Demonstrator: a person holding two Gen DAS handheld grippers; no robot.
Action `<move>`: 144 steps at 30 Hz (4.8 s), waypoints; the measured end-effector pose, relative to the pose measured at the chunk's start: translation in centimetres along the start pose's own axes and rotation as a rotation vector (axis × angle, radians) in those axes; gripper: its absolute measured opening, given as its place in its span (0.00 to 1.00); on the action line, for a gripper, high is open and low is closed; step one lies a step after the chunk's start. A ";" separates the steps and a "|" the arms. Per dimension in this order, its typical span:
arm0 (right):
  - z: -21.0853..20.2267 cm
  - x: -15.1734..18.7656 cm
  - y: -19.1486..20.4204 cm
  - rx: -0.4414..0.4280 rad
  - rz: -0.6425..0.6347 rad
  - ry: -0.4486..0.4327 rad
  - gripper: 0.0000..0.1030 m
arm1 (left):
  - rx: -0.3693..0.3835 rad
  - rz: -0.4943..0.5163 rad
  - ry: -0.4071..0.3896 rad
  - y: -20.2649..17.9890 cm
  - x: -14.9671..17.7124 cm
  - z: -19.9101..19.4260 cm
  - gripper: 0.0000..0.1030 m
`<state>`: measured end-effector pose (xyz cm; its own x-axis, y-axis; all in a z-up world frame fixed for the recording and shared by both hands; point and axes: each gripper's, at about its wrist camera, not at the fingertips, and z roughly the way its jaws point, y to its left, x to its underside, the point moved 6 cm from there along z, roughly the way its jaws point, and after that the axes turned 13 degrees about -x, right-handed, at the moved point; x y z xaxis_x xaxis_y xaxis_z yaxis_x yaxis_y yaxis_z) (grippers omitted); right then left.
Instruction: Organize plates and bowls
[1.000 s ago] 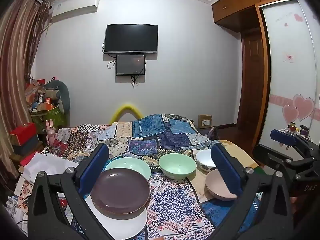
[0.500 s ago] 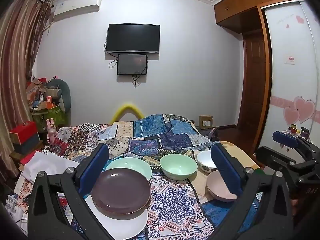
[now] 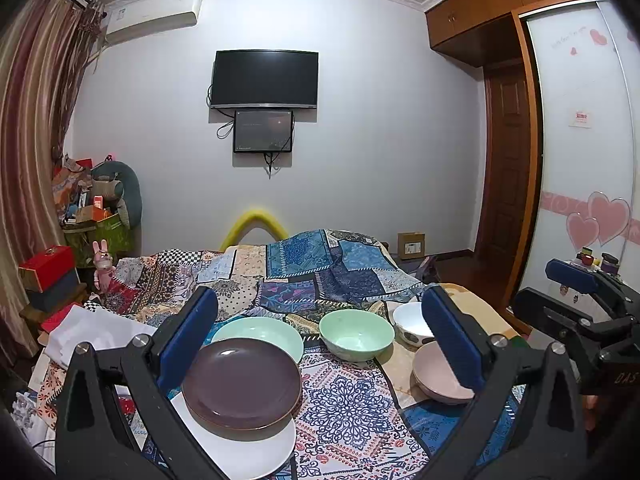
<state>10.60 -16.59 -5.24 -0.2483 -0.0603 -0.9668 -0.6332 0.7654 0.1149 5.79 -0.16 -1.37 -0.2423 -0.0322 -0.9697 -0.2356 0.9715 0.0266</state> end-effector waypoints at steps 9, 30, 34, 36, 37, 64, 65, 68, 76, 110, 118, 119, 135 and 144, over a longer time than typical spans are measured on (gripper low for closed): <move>-0.1 -0.2 0.2 0.001 0.001 -0.005 1.00 | 0.006 -0.007 0.004 0.2 -0.1 -0.2 1.00; -0.3 -0.5 0.0 0.000 0.002 -0.020 1.00 | 0.006 -0.007 0.002 0.1 -0.4 -0.2 1.00; -0.4 -0.4 0.0 0.003 0.002 -0.023 1.00 | 0.005 -0.007 0.001 0.1 -0.4 -0.1 1.00; -0.4 -0.4 0.0 0.002 0.002 -0.023 1.00 | 0.006 -0.007 0.002 0.1 -0.4 -0.1 1.00; -0.4 -0.4 0.0 0.002 0.003 -0.024 1.00 | 0.006 -0.007 0.002 0.1 -0.4 -0.1 1.00; 1.6 0.6 1.6 -0.020 -0.035 0.008 1.00 | -0.034 0.034 0.068 3.1 1.6 1.6 1.00; 2.0 0.7 1.8 -0.024 -0.038 0.015 1.00 | -0.046 0.042 0.070 3.5 1.8 1.8 1.00; 3.4 1.4 2.6 -0.055 -0.037 0.044 1.00 | -0.086 0.063 0.087 4.9 2.7 2.6 1.00; 7.6 3.7 4.3 -0.109 -0.029 0.119 1.00 | -0.170 0.065 0.169 10.1 6.2 6.0 1.00; 25.7 15.4 1.1 -0.144 0.180 0.587 0.55 | -0.009 -0.009 0.676 17.3 18.9 26.4 0.40; 27.3 16.5 1.2 -0.163 0.217 0.637 0.37 | 0.023 0.000 0.708 16.8 19.5 27.1 0.36; 27.5 16.6 1.1 -0.164 0.223 0.639 0.36 | 0.026 0.002 0.712 16.8 19.5 27.1 0.35; 28.0 16.7 1.4 -0.219 0.278 0.626 0.32 | 0.024 0.049 0.721 15.9 19.7 26.8 0.35; 27.2 16.4 1.3 -0.203 0.264 0.615 0.32 | 0.035 0.038 0.723 15.2 19.5 26.0 0.35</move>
<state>25.64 0.80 -27.11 -0.7448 -0.2864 -0.6027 -0.6041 0.6731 0.4266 21.97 20.12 -26.25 -0.8147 -0.1336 -0.5643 -0.1872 0.9816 0.0380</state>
